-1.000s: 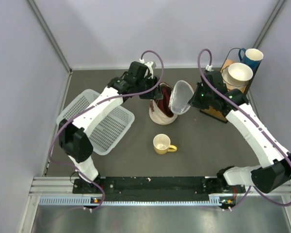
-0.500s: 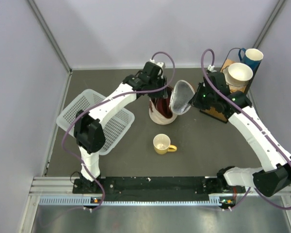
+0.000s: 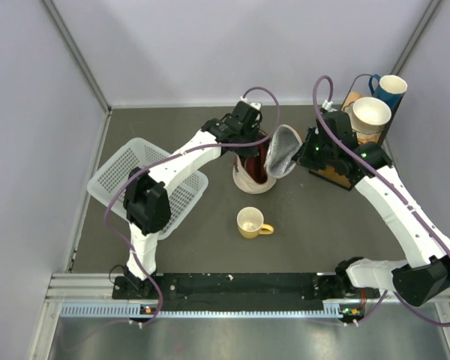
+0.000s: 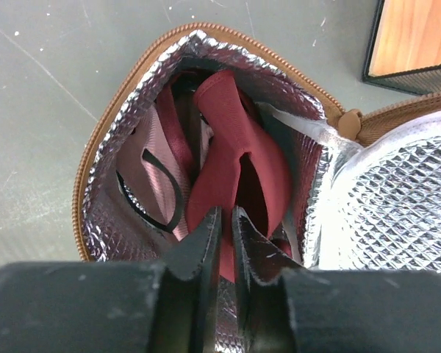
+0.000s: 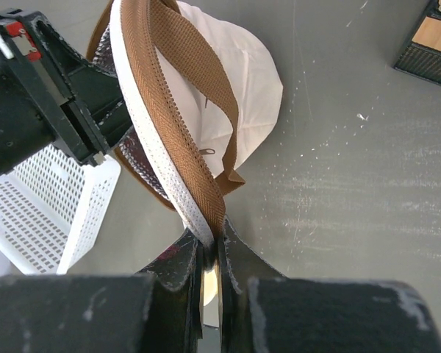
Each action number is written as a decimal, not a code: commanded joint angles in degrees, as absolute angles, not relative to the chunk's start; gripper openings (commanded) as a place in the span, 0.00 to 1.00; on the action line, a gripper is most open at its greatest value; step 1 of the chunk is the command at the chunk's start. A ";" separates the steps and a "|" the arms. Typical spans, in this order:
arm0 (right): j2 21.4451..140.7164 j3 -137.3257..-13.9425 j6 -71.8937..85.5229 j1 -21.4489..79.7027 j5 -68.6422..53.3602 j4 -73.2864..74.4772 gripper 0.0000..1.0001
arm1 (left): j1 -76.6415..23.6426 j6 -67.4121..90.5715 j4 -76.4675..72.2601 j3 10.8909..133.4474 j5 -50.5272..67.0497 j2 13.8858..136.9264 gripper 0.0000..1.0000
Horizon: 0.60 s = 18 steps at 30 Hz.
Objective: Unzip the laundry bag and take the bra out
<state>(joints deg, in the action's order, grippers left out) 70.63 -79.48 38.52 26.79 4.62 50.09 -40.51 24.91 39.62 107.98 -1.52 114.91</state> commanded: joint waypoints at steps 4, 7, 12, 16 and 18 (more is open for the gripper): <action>68.91 -81.39 37.79 27.07 4.57 46.58 0.00 | -40.96 22.06 41.31 111.53 -4.92 114.78 0.26; 69.17 -81.56 37.79 27.07 4.57 46.32 0.00 | -40.96 21.97 41.31 110.92 -4.66 115.40 0.26; 69.35 -81.47 37.35 26.98 3.52 46.23 0.00 | -41.31 21.97 41.13 110.48 -4.75 116.45 0.26; 69.35 -81.21 37.18 27.07 2.99 45.88 0.00 | -41.40 21.89 40.96 110.74 -3.08 117.16 0.26; 69.17 -80.95 37.09 27.07 2.81 45.79 0.00 | -41.48 21.89 40.96 110.92 -2.55 117.42 0.29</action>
